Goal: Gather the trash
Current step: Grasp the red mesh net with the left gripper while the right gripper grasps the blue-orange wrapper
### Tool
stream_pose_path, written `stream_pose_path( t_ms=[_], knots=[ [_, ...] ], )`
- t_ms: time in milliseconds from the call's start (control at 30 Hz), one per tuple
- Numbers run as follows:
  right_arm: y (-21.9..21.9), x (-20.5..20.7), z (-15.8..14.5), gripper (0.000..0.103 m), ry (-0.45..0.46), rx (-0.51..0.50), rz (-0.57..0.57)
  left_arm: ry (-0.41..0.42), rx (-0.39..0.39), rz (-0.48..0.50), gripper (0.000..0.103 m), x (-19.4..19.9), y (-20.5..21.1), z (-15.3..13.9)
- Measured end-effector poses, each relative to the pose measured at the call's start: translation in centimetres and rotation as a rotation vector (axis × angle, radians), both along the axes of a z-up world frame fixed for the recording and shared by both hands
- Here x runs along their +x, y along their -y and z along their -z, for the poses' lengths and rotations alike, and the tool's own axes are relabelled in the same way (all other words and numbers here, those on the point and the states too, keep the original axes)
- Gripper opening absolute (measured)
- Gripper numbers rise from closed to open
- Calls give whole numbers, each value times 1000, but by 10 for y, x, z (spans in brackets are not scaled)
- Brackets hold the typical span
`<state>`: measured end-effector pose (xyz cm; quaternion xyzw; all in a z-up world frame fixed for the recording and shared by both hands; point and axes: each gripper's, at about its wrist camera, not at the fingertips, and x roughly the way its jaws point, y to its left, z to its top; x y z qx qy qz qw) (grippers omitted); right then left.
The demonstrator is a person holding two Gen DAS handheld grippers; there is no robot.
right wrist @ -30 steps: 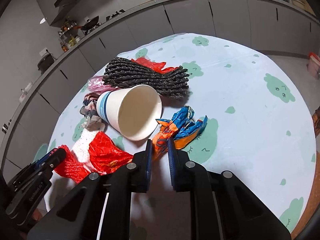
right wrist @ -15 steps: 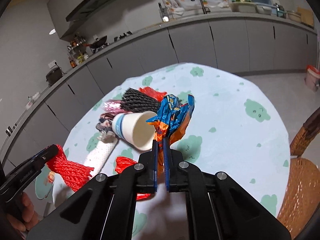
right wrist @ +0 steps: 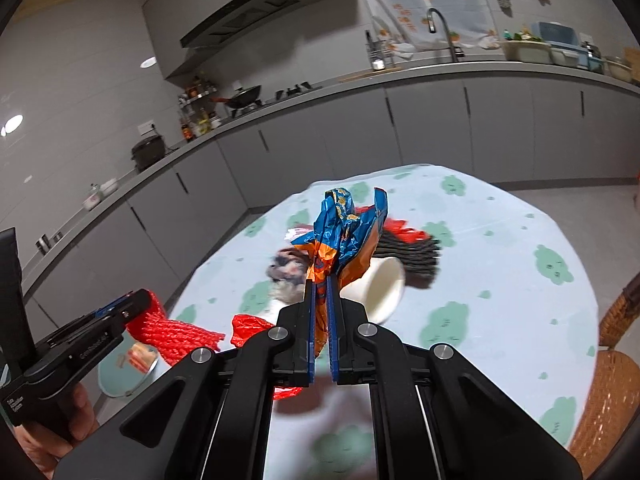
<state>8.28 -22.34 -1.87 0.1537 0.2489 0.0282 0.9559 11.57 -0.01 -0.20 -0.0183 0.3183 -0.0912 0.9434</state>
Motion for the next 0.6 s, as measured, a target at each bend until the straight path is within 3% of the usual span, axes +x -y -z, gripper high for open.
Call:
stream_pose_path(
  t_ms=[600],
  knots=[
    [-100, 28, -12, 6, 16, -32, -192, -3, 11, -184, 17, 0, -93, 1]
  ],
)
